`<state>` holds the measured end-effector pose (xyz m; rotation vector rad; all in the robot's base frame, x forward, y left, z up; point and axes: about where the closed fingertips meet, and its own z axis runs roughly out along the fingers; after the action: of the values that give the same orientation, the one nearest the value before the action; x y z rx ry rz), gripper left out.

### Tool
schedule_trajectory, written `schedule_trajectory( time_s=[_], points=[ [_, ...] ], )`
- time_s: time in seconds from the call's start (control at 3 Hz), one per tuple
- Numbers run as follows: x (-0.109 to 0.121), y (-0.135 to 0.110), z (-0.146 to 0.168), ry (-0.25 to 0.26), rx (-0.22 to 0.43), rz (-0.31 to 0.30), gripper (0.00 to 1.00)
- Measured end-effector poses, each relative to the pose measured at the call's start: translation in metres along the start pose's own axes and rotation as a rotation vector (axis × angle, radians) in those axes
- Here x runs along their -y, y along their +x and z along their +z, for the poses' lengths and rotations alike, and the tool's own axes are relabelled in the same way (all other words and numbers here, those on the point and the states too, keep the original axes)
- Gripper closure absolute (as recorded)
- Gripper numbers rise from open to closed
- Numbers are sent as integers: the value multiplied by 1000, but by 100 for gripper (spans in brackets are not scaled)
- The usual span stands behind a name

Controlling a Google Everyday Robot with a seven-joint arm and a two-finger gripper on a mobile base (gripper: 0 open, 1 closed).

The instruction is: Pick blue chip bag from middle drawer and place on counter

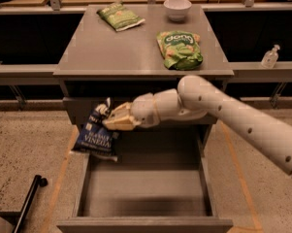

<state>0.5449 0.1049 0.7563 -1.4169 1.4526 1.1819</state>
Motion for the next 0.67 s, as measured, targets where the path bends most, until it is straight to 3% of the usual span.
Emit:
schedule_trajectory(
  time_s=[0.33, 0.67],
  points=[
    [35, -57, -48, 44, -61, -39, 100],
    [52, -80, -69, 90, -34, -72, 100]
  ],
)
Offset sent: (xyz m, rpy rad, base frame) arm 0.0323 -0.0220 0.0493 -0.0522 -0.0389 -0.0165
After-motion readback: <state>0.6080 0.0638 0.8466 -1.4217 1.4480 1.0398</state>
